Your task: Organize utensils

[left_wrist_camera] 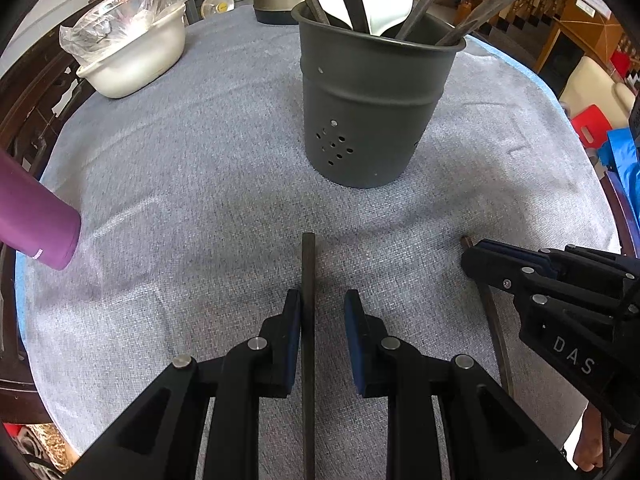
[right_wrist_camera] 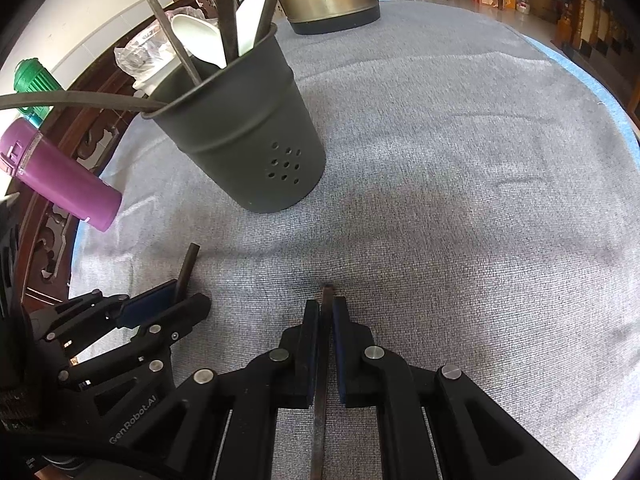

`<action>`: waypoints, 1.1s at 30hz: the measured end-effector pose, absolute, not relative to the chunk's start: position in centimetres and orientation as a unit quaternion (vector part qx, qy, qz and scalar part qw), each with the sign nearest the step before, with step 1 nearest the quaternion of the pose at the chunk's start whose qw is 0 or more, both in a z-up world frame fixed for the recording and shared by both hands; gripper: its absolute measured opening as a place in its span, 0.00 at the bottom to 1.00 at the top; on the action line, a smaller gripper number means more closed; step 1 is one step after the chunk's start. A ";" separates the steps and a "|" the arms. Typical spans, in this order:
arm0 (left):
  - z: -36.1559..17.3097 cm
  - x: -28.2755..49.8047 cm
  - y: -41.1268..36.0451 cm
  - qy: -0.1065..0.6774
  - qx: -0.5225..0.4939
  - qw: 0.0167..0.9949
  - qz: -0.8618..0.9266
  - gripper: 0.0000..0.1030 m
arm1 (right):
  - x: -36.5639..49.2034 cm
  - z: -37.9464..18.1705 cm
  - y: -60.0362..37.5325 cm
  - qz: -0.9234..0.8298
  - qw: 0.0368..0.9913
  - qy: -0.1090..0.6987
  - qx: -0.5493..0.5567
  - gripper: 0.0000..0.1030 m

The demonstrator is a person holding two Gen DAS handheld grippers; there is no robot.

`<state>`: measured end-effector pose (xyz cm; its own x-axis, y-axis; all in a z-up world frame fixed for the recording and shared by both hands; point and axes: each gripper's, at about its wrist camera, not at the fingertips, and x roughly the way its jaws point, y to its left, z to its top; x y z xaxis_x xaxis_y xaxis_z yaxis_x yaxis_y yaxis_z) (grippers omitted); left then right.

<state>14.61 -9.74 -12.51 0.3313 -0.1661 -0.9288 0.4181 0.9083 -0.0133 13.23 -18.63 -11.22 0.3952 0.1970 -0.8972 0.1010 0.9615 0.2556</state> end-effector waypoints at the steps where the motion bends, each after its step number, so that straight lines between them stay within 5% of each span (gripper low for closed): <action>1: -12.5 14.6 -9.7 0.549 0.115 0.808 -0.181 0.22 | 13.2 -11.2 -18.8 0.030 0.824 0.549 0.136 0.10; 14: -12.4 14.7 -9.5 0.552 0.113 0.805 -0.187 0.21 | 14.1 -11.0 -17.4 0.017 0.814 0.574 0.088 0.09; 21: -12.2 15.2 -8.6 0.557 0.095 0.804 -0.184 0.07 | 14.2 -11.1 -16.7 0.008 0.815 0.575 0.071 0.08; 33: -9.8 13.9 -6.1 0.536 0.050 0.822 -0.186 0.07 | 12.0 -9.0 -17.1 0.040 0.835 0.538 0.112 0.07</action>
<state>13.90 -6.07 -9.85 0.3558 -0.2525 -0.8998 0.3602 0.9255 -0.1173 12.05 -17.13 -8.96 0.4179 0.1862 -0.8892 0.0540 0.9719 0.2289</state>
